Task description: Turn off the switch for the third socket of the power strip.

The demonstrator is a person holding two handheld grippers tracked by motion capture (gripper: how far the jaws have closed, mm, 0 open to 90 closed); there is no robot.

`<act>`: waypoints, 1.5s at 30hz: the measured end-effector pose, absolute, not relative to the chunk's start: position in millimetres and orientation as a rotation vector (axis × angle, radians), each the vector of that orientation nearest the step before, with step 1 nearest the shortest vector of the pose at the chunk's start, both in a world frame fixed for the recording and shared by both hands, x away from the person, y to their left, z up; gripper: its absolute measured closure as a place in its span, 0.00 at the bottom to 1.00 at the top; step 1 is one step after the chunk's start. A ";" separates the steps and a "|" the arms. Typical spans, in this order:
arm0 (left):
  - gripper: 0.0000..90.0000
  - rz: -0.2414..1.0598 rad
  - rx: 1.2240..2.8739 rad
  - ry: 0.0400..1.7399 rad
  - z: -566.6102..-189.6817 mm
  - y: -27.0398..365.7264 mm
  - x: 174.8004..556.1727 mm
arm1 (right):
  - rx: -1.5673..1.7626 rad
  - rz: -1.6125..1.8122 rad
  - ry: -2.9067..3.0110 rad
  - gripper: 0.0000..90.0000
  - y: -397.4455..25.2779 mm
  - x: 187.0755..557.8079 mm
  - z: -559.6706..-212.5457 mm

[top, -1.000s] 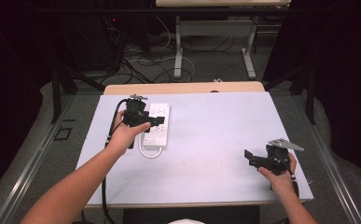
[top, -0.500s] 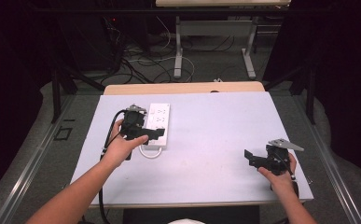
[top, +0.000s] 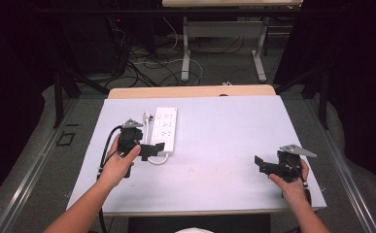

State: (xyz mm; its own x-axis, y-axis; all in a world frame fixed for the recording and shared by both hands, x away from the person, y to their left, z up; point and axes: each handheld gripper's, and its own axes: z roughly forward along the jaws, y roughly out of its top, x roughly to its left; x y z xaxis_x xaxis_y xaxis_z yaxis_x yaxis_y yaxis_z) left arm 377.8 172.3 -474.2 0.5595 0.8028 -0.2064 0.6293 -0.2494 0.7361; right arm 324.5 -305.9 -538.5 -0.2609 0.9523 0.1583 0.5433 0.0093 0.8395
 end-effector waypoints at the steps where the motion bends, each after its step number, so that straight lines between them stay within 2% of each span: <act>1: 0.00 0.277 1.971 1.156 -475.8 174.1 375.9 | 1.533 1.171 1.832 0.04 -305.6 324.5 -538.5; 32: 0.03 0.381 1.783 1.343 -520.8 245.0 352.0 | 1.527 1.163 1.840 0.04 -304.1 324.6 -539.3; 45: 0.03 0.400 1.753 1.356 -539.0 258.8 351.3 | 1.527 1.159 1.840 0.05 -303.4 325.1 -540.0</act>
State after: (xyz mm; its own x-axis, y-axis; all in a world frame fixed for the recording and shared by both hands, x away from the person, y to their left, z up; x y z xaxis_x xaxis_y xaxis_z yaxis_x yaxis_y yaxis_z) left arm 351.3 258.8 -539.0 0.3576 0.9020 -0.2422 0.6261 -0.0391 0.7787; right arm 325.1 -303.4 -540.0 -0.2626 0.9531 0.1503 0.5473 0.0188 0.8367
